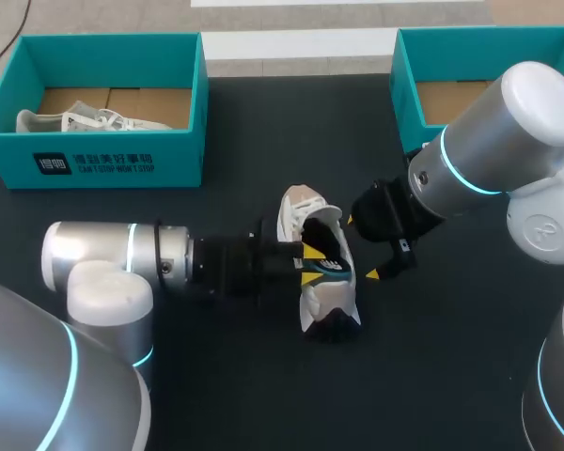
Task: Take the shoe out of the shoebox, open the shoe tongue, remove and reinsert the insole, then place the shoe into the shoebox
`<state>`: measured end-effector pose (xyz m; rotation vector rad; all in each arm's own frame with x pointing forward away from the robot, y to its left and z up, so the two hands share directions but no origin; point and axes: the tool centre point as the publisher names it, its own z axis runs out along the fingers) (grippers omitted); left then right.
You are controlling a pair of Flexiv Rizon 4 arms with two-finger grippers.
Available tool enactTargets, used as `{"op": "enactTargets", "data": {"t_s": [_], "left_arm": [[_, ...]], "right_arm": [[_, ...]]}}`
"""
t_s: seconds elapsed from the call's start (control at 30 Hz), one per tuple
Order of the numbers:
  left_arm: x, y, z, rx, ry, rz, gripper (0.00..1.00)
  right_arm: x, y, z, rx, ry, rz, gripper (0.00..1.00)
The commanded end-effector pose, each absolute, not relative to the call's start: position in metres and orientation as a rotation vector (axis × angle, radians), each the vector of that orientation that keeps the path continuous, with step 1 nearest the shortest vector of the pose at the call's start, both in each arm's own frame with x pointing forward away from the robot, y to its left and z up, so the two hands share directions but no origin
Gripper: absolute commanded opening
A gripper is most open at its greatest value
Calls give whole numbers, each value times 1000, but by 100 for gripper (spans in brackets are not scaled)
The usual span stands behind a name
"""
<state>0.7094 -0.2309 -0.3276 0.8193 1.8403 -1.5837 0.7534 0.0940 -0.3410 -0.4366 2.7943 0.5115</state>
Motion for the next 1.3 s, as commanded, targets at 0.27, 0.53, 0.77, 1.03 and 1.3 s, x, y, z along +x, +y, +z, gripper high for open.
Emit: {"op": "enactTargets", "data": {"t_s": [0.27,0.53,0.77,1.03,1.3], "left_arm": [[709,-232,-339,827,1886,-1591,0],[709,-230,-347,796,1921,-1586,0],[703,-218,-323,817,1878,-1576,37],[703,-216,-309,827,1846,-1576,42],[705,-214,-294,866,1835,-1571,43]], "right_arm": [[753,95,-342,-437,2793,510,100],[753,95,-342,-437,2793,510,100],[753,95,-342,-437,2793,510,100],[753,95,-342,-437,2793,510,100],[753,95,-342,-437,2793,510,100]]}}
